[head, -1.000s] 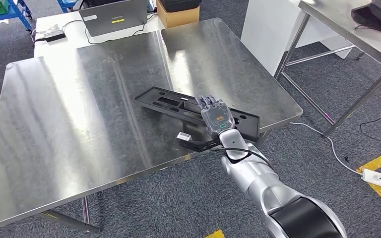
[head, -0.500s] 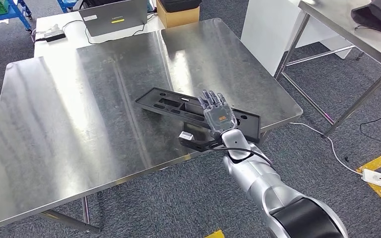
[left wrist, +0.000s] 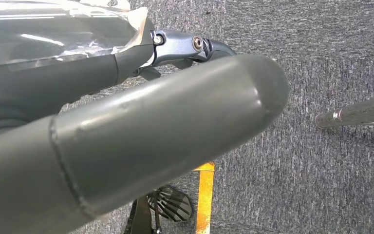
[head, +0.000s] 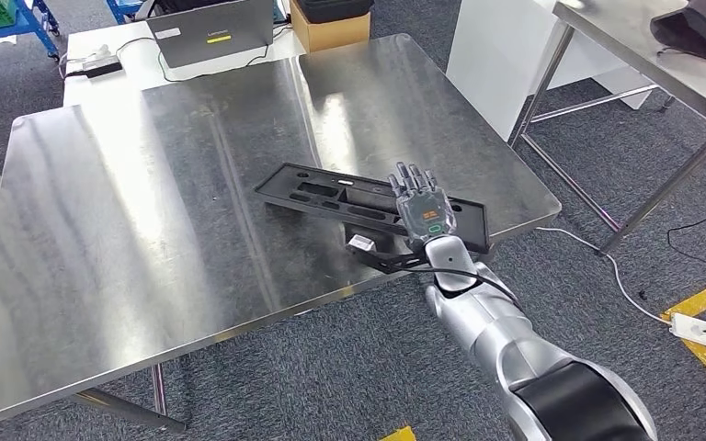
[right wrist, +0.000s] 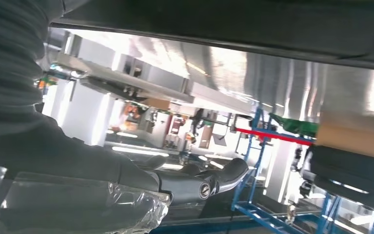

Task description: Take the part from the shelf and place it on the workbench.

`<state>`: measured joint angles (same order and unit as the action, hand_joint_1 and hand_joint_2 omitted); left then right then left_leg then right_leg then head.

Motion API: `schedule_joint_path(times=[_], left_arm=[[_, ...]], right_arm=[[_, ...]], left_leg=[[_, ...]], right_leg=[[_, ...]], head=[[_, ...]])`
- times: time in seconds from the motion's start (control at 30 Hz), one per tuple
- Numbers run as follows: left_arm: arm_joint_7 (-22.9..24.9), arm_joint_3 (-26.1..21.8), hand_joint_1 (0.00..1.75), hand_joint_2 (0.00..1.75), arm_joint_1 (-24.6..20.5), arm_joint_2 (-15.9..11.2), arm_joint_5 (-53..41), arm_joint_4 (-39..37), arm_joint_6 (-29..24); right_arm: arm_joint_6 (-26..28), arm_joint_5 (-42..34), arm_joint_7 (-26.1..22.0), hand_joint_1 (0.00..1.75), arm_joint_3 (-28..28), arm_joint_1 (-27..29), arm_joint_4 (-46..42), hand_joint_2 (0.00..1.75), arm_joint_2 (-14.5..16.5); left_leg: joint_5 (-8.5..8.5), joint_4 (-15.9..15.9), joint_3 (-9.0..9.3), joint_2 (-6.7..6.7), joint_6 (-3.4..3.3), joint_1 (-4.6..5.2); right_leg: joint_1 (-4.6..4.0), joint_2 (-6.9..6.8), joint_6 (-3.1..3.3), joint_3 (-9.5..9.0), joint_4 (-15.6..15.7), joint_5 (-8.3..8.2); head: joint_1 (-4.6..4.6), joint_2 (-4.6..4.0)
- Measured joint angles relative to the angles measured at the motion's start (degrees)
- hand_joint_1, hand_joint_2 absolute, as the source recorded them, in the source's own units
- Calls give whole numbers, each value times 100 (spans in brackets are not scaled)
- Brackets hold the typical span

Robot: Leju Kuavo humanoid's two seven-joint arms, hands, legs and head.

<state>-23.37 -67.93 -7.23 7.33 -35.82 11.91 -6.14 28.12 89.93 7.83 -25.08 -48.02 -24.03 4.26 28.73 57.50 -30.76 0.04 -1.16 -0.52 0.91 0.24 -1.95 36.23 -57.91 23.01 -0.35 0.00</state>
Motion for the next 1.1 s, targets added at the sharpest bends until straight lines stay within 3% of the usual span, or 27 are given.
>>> schedule_joint_path(times=[0.8,0.93,1.1], left_arm=[[-8,-135,0,0,13,-2,61,0,-8],[-30,-154,0,0,16,-8,60,0,2],[-44,-196,0,0,15,-10,61,0,19]], right_arm=[[-21,1,199,0,-31,-216,230,175,-373],[88,-72,-101,0,104,-218,257,175,-387],[219,-379,-834,0,510,-172,259,175,-226]], left_leg=[[1,1,6,-3,-1,5],[1,0,5,-1,-1,4],[1,0,7,5,-1,2]], right_leg=[[4,0,0,-6,1,0],[4,0,0,-6,1,0],[3,1,0,-7,1,0]], head=[[0,0],[0,0],[0,0]])
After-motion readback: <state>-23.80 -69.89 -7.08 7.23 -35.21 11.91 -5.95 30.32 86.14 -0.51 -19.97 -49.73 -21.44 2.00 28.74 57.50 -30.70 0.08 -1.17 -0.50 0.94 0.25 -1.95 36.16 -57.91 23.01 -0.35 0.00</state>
